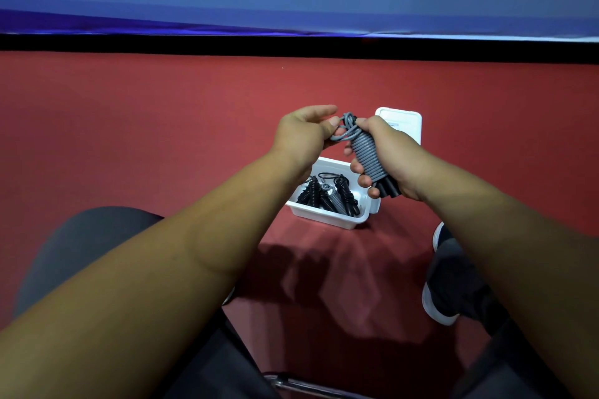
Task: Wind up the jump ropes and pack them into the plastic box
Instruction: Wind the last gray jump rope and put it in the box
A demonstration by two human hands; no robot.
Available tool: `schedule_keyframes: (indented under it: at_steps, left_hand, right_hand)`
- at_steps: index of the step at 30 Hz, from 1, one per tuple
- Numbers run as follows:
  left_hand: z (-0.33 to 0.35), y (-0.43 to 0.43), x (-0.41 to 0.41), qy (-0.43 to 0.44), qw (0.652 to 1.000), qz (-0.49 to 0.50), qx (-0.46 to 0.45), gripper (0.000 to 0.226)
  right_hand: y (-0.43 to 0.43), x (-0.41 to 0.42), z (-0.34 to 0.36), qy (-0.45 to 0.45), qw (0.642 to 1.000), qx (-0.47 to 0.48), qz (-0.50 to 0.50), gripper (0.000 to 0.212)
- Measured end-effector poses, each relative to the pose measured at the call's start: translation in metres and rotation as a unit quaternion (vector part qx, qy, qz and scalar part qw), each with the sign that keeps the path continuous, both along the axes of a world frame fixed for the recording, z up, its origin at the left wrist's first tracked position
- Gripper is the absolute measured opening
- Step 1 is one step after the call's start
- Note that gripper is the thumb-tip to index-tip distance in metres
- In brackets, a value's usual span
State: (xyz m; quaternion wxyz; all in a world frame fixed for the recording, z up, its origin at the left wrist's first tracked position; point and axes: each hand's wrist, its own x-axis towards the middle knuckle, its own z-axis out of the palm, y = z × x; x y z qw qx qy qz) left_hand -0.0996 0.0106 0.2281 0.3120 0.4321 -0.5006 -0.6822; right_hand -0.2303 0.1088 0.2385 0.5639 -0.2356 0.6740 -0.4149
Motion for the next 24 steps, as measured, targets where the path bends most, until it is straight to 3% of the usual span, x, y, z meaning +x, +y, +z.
schedule_keyframes:
  at_steps: [12, 24]
  left_hand:
    - [0.006, -0.003, 0.005, 0.004, 0.998, -0.011, 0.063, 0.008]
    - [0.008, 0.002, 0.008, -0.078, 0.983, -0.029, -0.167, 0.011]
  right_hand:
    - [0.0, -0.002, 0.001, 0.007, 0.999, 0.002, 0.038, 0.055]
    - [-0.001, -0.013, 0.006, 0.027, 0.994, 0.057, 0.09, 0.056]
